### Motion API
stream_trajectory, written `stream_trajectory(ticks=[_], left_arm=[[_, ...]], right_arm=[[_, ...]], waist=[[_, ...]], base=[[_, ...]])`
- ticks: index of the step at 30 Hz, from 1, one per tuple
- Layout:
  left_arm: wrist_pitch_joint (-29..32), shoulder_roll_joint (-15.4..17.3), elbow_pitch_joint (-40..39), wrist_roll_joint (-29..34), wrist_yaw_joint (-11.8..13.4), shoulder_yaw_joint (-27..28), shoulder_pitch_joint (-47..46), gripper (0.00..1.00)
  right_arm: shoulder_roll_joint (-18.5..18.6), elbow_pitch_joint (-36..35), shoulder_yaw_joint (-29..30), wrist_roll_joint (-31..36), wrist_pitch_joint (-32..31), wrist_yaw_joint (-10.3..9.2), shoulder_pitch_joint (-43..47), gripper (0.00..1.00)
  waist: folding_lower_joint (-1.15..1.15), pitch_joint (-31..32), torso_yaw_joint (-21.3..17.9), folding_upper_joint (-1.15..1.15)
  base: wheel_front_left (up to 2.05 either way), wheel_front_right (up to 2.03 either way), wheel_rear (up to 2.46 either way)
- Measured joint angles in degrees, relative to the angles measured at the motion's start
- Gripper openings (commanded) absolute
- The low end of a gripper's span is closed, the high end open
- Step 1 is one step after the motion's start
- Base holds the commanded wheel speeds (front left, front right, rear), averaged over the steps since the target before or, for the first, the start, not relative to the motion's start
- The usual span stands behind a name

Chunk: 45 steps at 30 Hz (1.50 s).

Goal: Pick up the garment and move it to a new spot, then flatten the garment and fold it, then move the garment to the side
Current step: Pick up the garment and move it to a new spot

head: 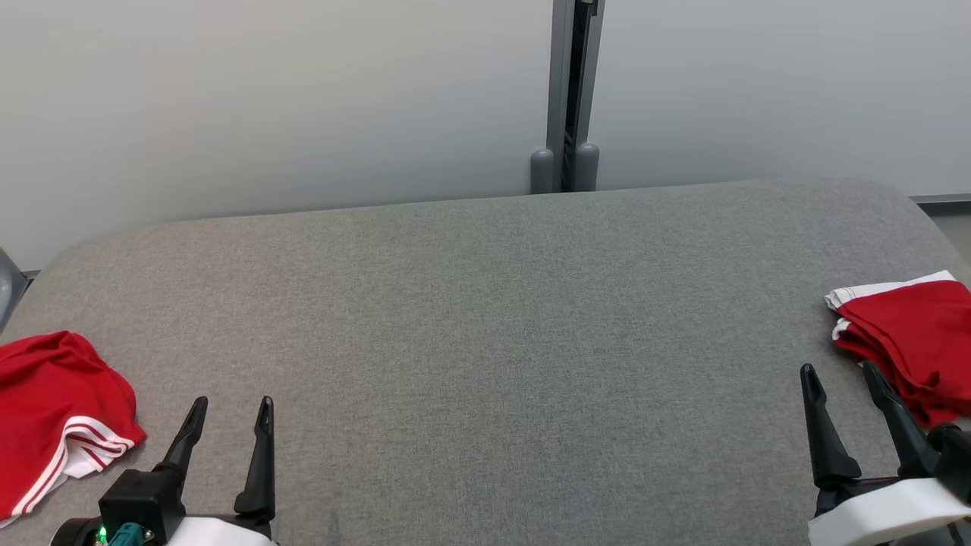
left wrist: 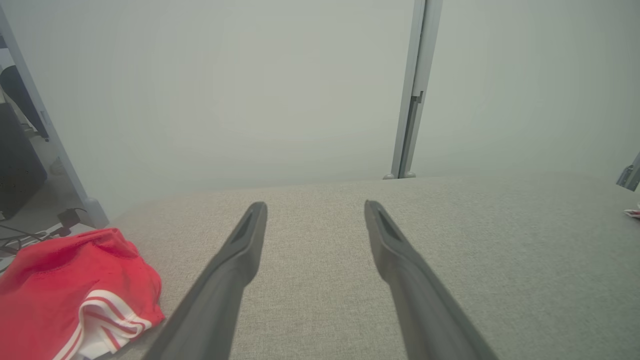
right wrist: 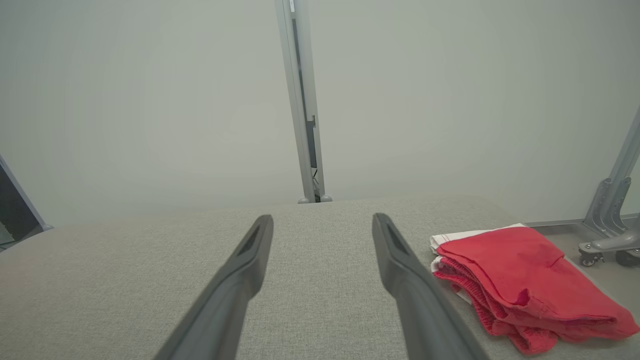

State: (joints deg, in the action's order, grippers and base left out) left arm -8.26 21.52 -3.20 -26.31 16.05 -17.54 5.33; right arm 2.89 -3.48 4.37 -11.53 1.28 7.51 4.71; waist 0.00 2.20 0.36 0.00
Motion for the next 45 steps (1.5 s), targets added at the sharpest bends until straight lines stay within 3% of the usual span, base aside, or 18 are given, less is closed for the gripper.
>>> stream_trajectory(ticks=[14,20,36,45], left_arm=[[-0.35,0.01,0.86,-0.56,-0.63,-0.29,-2.11,1.00],[-0.92,0.74,1.83,-1.02,-1.36,0.45,-4.62,1.00],[-3.64,0.85,3.87,-2.69,-1.36,3.64,-7.21,1.00],[-4.14,0.74,3.93,-3.07,-1.27,3.87,-7.20,1.00]], right_arm=[[0.00,-1.15,0.31,0.10,-0.02,-0.01,0.10,1.00],[-0.02,-2.91,-1.41,0.67,-0.56,-0.01,-0.09,1.00],[-0.05,-3.90,-6.22,0.05,-0.69,-0.01,-1.99,1.00],[-0.07,-3.36,-6.48,0.05,-0.69,-0.01,-2.36,1.00]], waist=[[0.00,-0.46,1.79,0.00],[0.00,-0.82,6.38,0.00],[0.00,-1.88,23.27,0.00],[0.00,-1.88,26.77,0.00]], base=[[0.00,0.00,0.00],[0.00,0.00,0.00],[0.00,0.00,0.00],[0.00,0.00,0.00]])
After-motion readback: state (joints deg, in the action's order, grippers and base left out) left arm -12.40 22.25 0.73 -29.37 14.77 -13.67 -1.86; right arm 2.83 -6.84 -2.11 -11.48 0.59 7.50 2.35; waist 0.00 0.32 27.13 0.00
